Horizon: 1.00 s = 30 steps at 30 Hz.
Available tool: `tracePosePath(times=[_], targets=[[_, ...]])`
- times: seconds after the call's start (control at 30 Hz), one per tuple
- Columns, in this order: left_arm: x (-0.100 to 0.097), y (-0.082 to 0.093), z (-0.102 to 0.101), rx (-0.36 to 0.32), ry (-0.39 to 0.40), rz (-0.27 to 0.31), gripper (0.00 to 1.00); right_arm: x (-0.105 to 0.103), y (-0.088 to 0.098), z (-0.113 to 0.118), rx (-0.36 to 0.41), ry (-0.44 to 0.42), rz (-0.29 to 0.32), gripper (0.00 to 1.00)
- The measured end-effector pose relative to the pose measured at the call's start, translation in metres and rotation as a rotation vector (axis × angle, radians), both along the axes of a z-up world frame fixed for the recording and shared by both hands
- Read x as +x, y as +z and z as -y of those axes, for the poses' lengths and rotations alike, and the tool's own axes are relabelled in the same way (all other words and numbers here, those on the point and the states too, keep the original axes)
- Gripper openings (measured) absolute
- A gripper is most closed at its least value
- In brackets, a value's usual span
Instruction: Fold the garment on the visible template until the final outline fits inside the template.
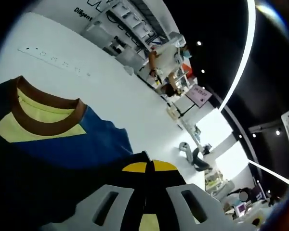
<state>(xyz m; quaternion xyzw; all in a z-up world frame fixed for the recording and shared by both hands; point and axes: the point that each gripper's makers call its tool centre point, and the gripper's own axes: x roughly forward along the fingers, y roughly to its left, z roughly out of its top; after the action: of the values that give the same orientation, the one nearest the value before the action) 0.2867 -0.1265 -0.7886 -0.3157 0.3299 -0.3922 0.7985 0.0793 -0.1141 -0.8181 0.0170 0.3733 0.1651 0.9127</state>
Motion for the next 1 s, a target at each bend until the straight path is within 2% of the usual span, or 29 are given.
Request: tracePosePath(times=[0.13,0.2,0.33,0.4,0.73,0.83,1.0], targets=[[0.002,0.002,0.003,-0.023,0.018,-0.012,0.0,0.0,0.001,0.001,-0.002,-0.003,0.0,0.98],[0.001,-0.003,0.005,0.015,0.017,0.017,0.0,0.0,0.0,0.002,-0.002,-0.005,-0.002,0.98],[-0.005,-0.012,0.011,0.026,0.005,-0.007,0.0,0.001,0.001,0.004,-0.005,-0.008,-0.001,0.98],[-0.004,-0.018,0.011,0.06,0.017,0.001,0.0,0.001,0.001,0.005,-0.005,-0.011,-0.002,0.98],[0.0,-0.022,0.017,0.041,0.055,-0.027,0.0,-0.002,0.003,0.009,-0.004,-0.023,0.002,0.98],[-0.003,-0.022,0.022,0.049,0.034,0.003,0.0,-0.002,0.003,0.009,-0.012,-0.028,0.004,0.98],[-0.006,-0.024,0.026,0.06,0.012,0.017,0.0,0.0,0.004,0.009,-0.014,-0.027,0.006,0.98]])
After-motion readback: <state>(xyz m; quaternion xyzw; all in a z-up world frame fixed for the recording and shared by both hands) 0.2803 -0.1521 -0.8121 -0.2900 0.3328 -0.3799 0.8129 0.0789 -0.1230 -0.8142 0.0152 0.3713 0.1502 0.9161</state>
